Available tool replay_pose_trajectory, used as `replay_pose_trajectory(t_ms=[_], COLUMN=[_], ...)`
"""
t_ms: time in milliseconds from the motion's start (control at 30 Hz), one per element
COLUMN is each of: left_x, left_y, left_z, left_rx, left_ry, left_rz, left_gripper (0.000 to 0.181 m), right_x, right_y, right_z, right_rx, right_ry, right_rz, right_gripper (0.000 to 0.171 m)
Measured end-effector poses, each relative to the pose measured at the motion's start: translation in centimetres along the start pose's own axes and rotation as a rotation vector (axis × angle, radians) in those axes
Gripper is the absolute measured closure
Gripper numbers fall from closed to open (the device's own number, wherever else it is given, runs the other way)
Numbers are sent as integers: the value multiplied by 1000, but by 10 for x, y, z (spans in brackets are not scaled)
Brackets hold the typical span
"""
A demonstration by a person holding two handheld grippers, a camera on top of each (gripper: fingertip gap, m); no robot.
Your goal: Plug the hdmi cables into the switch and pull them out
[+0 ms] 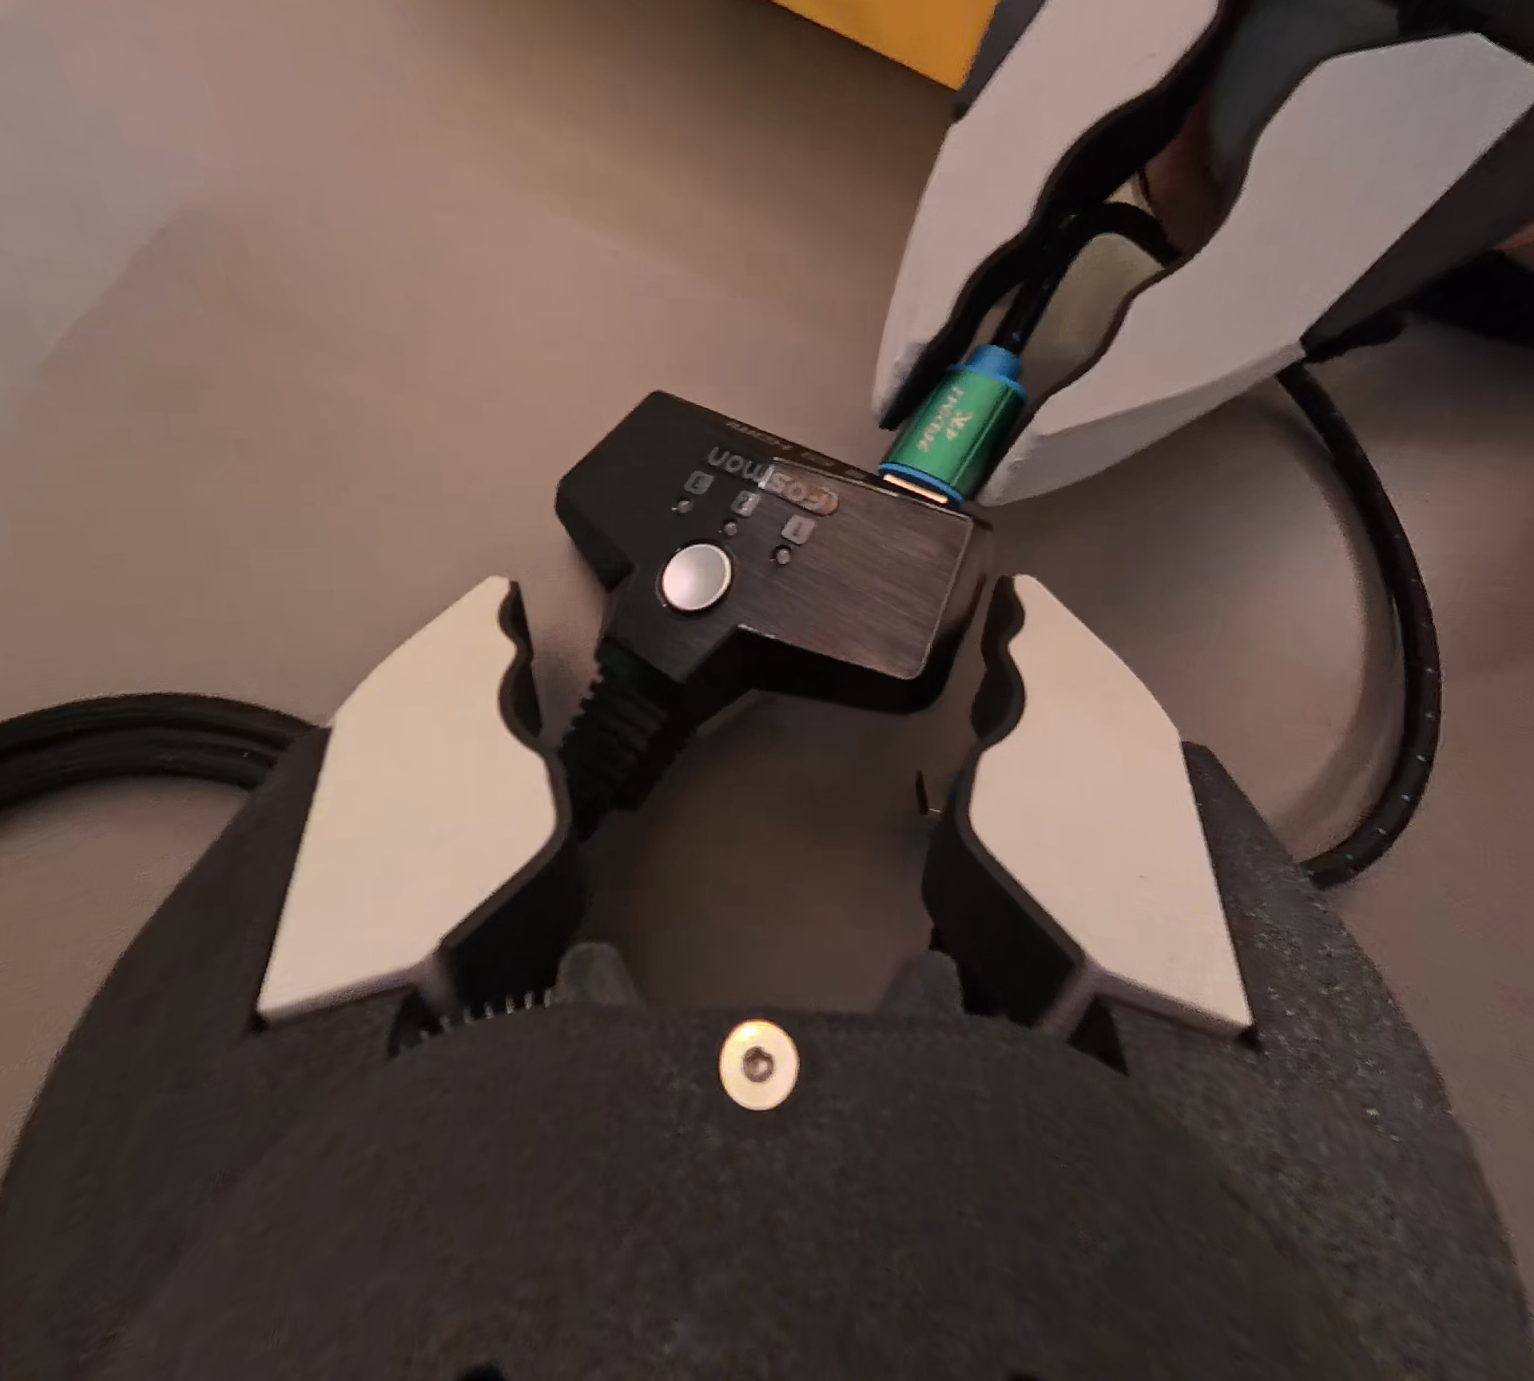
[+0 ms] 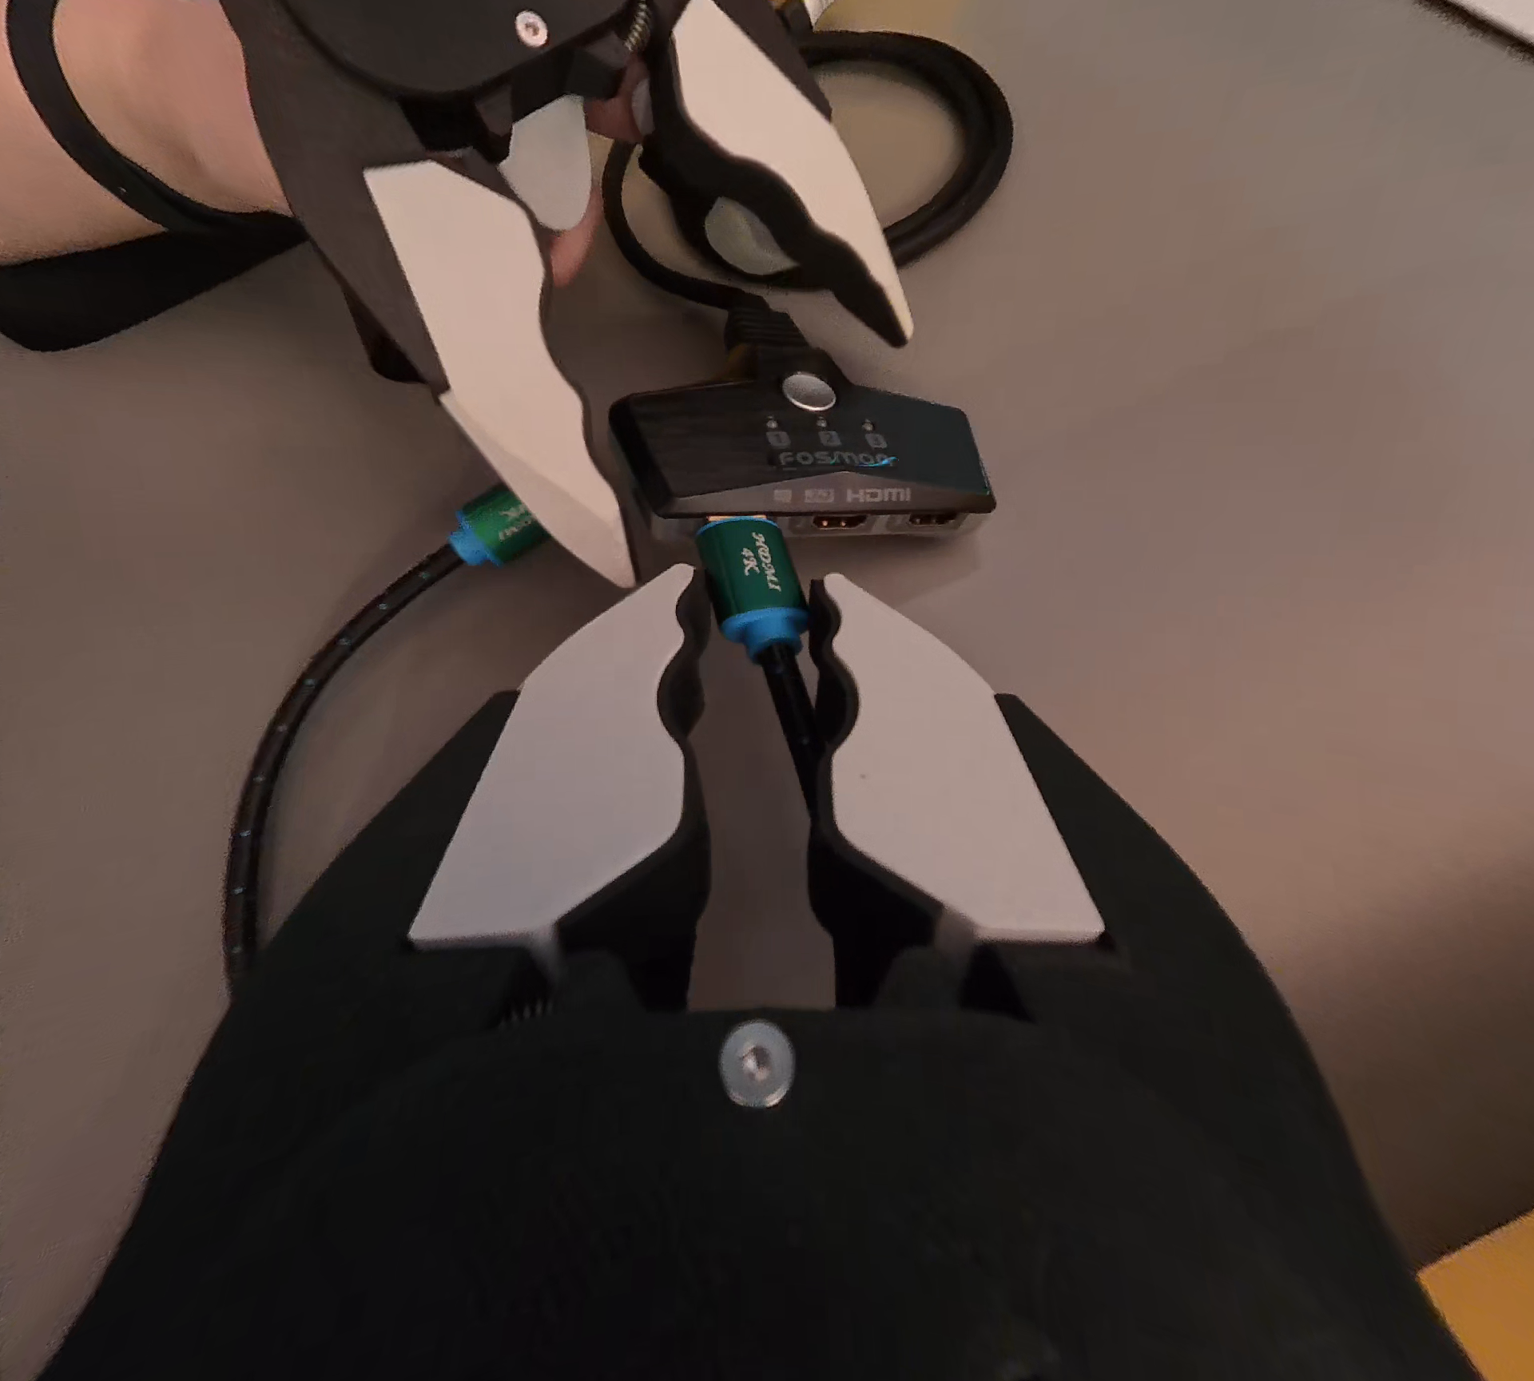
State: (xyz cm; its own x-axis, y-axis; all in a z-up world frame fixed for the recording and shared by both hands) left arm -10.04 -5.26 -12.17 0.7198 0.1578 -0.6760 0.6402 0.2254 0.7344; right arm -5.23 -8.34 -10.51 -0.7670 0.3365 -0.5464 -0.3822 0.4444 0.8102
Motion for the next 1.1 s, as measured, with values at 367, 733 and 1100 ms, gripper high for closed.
replay_pose_trajectory(t_ms=[367,733,1100], left_x=[-43,-25,-34], left_y=[-19,13,38], left_z=[3,-17,-49], left_rx=[81,608,840], left_ry=[258,636,863], left_rz=[54,128,206], left_gripper=[84,107,150], right_x=[2,1,2], right_y=[12,37,79], right_z=[-8,-20,-12], right_rx=[-95,-69,-16], right_ry=[-106,-185,-246], right_rz=[20,-49,-120], right_gripper=[149,149,150])
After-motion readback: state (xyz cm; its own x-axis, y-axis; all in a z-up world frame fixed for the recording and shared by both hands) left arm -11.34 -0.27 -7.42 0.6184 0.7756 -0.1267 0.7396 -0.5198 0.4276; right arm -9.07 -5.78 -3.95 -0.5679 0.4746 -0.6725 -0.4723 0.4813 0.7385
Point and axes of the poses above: each gripper's, where its closed fingertips meet, x out along the fingers, y out of its top, z = x × y across the jaws, the point moved 2 cm from there along -x, back along the fingers, and after that the axes turned 7 degrees about y, right-handed, at the moved point
